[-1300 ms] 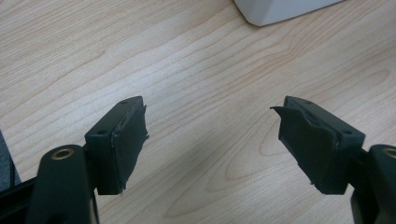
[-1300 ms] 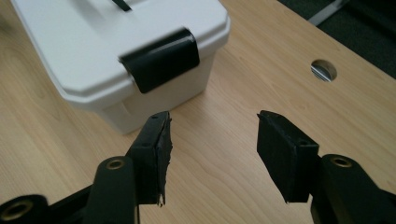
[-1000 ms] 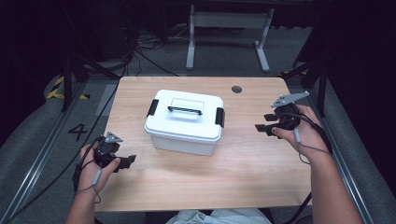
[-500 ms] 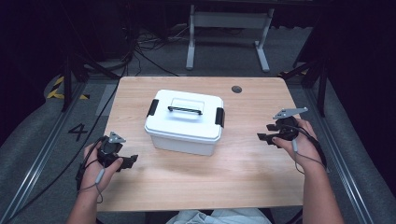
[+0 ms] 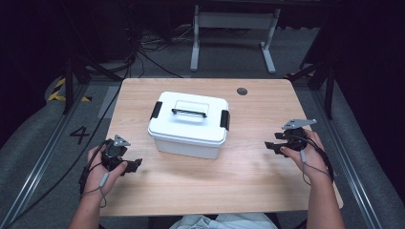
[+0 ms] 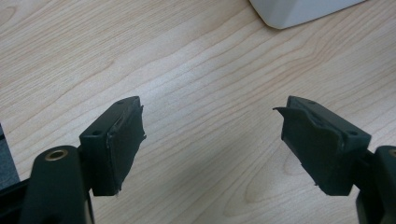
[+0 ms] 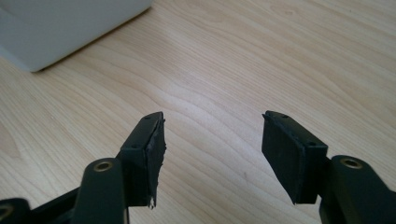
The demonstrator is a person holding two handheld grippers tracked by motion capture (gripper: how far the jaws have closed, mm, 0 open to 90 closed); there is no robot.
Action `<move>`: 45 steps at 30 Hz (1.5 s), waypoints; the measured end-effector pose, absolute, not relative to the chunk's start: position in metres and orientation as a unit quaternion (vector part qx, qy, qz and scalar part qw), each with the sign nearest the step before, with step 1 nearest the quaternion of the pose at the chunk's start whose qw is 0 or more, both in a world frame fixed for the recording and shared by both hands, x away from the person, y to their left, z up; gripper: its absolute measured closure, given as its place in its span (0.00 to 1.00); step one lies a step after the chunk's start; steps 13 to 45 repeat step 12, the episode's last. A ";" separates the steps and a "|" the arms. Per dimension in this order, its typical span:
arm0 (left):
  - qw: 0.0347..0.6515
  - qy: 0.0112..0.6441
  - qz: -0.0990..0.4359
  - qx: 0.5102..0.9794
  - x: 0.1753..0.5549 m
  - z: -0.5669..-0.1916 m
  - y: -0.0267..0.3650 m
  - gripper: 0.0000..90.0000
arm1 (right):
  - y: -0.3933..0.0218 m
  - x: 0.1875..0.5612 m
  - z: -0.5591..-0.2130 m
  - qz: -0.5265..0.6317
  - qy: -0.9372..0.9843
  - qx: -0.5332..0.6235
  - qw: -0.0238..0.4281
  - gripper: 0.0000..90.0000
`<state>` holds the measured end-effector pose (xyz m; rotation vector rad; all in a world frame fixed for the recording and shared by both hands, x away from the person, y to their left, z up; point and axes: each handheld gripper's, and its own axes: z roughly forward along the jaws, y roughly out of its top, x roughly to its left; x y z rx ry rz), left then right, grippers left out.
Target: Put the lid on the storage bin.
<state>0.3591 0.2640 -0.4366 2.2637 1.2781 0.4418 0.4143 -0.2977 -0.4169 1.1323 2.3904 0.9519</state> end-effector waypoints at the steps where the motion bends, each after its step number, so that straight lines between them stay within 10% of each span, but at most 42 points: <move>1: 0.249 0.468 0.162 0.832 0.359 -0.436 0.264 0.24 | -0.299 0.414 -0.419 0.336 0.838 0.397 0.165 0.45; 45: 0.275 0.485 0.168 0.813 0.358 -0.432 0.263 0.25 | -0.312 0.413 -0.435 0.337 0.816 0.437 0.173 0.48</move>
